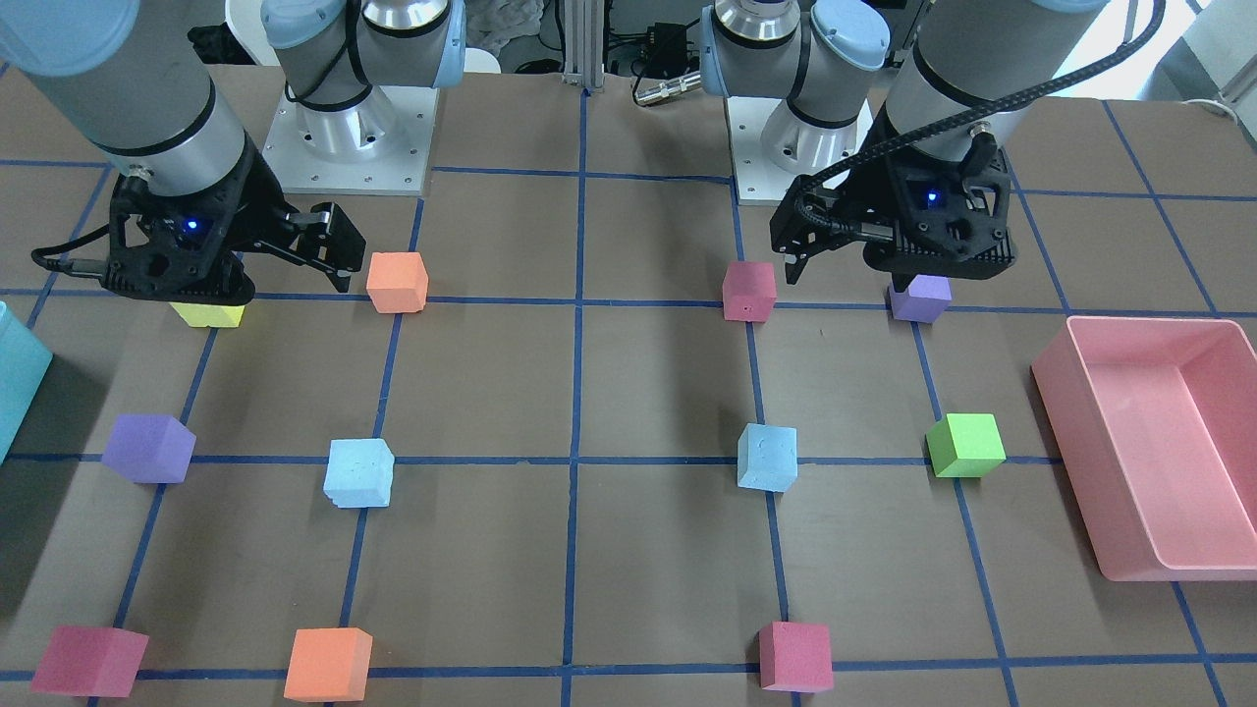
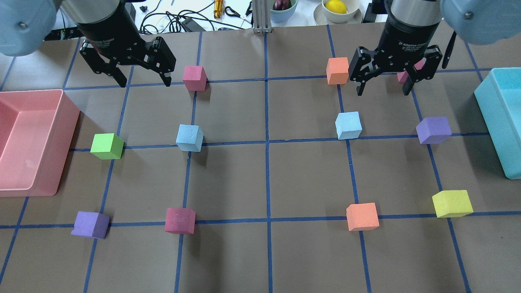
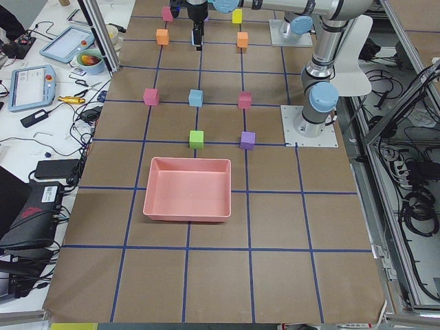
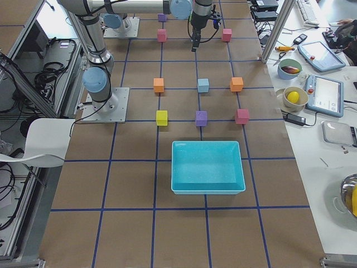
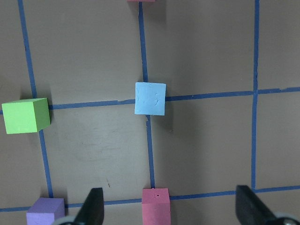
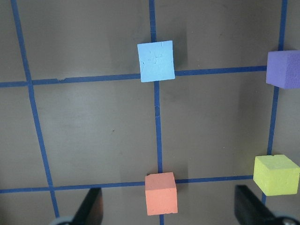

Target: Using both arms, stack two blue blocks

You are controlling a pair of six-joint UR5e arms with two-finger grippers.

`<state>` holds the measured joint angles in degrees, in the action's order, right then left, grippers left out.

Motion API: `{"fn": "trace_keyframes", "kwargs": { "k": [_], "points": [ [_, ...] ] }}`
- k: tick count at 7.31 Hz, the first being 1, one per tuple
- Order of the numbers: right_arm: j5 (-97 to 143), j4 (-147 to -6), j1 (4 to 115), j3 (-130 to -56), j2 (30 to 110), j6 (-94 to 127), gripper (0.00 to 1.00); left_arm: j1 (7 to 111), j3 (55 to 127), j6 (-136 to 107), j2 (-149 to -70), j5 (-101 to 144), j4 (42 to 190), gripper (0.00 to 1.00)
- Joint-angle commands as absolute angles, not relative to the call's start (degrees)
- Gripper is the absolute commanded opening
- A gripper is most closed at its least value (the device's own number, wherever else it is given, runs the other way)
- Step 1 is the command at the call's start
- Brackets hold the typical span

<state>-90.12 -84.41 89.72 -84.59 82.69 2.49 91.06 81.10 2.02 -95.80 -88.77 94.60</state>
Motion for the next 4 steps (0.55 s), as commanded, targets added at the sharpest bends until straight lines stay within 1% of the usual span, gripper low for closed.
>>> {"fn": "trace_keyframes", "kwargs": {
  "k": [1,4],
  "points": [
    [-90.0,-91.97,89.65,-86.91,77.72,2.2,1.0,91.05,81.12,2.02,-95.8,-88.77,94.66,1.0],
    [-89.74,-104.73,89.65,-91.31,71.12,2.02,1.0,91.05,81.04,2.02,-95.8,-88.68,94.57,1.0]
  ]
}}
